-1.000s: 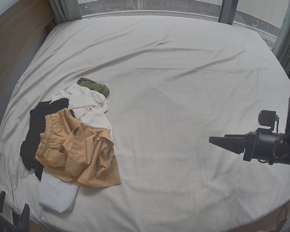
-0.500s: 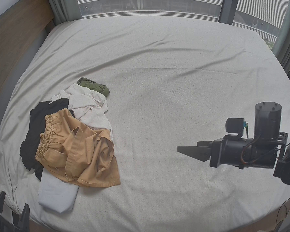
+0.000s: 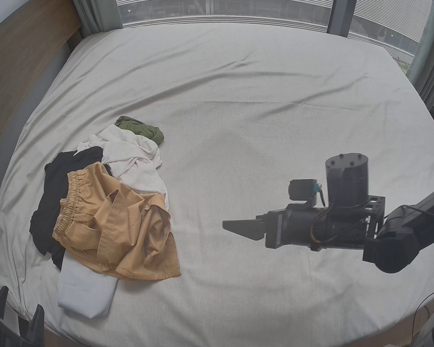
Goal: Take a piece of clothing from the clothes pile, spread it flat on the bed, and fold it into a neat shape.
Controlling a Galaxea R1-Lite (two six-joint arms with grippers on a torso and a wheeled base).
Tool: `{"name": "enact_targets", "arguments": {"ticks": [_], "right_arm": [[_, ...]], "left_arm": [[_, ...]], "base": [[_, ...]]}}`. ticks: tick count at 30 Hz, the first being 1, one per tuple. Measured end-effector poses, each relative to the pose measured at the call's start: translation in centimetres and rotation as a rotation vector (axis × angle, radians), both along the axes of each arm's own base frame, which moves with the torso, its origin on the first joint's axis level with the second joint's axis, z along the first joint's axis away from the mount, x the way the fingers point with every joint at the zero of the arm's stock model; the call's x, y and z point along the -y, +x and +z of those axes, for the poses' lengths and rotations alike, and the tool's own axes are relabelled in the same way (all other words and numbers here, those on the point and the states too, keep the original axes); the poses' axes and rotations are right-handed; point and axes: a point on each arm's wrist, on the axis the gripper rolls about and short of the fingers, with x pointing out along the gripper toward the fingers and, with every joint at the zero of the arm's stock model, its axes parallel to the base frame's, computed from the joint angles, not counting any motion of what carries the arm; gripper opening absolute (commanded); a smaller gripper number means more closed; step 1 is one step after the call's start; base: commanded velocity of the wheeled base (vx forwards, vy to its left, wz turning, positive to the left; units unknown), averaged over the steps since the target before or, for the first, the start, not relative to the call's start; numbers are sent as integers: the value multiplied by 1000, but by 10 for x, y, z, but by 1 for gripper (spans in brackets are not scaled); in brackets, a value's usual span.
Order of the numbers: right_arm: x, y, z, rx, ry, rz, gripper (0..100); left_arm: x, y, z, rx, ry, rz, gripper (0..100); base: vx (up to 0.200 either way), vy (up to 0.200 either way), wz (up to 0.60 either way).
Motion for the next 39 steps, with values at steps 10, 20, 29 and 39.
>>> {"name": "enact_targets", "arguments": {"ticks": [10,20,29,39], "right_arm": [[-37,18,-26,-4,6,41,100],[-65,21,-59,-51,-27,85,100],[-84,23,-80,-73,-44,108,100],[-98,25,-97,-89,-59,124,100]], "left_arm": [[0,0,0,0,0,0,100],[0,0,0,0,0,0,100],[0,0,0,0,0,0,100],[0,0,0,0,-5,0,100]], "base": [[0,0,0],[0,0,0],[0,0,0],[0,0,0]]}}
